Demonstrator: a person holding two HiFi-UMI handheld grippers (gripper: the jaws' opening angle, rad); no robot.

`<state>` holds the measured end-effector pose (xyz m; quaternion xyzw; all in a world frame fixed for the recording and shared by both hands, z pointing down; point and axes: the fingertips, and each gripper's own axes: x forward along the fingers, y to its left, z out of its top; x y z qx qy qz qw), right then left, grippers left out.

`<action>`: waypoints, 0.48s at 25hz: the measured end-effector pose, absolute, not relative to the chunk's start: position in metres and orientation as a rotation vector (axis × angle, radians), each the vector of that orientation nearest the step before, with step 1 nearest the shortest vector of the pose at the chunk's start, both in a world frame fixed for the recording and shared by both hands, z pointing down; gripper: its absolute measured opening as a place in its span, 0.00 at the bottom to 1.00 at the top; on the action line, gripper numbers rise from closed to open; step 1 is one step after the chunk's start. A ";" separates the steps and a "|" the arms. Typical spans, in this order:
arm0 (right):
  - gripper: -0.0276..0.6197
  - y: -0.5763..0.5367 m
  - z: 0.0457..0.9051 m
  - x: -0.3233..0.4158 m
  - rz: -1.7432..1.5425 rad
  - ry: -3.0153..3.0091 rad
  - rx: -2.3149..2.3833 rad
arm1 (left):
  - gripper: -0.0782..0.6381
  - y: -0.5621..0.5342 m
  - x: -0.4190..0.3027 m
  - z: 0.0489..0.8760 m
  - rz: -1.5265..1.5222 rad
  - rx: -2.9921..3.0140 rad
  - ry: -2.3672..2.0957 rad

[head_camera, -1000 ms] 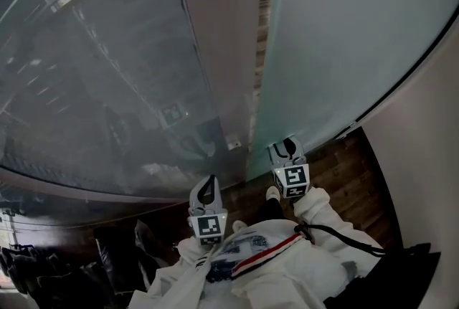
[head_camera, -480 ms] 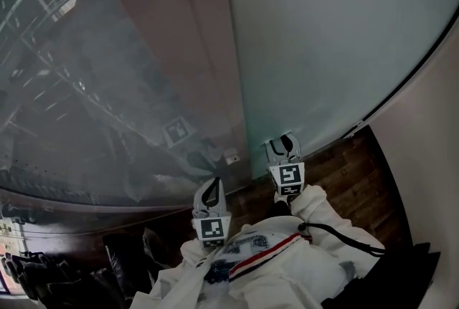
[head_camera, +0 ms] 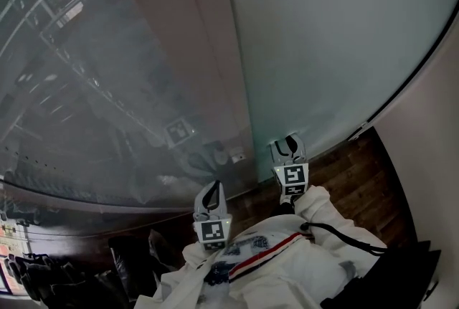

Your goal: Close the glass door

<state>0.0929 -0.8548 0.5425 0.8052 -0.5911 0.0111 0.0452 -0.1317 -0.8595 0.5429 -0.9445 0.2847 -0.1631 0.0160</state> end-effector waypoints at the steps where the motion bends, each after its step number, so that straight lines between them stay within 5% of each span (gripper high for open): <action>1: 0.25 -0.854 0.543 0.094 0.043 -1.806 2.456 | 0.11 -0.857 -0.135 0.544 -0.500 -2.932 0.890; 12: 0.25 -0.862 0.550 0.105 0.119 -1.841 2.389 | 0.11 -0.787 -0.178 0.579 -0.541 -2.971 0.946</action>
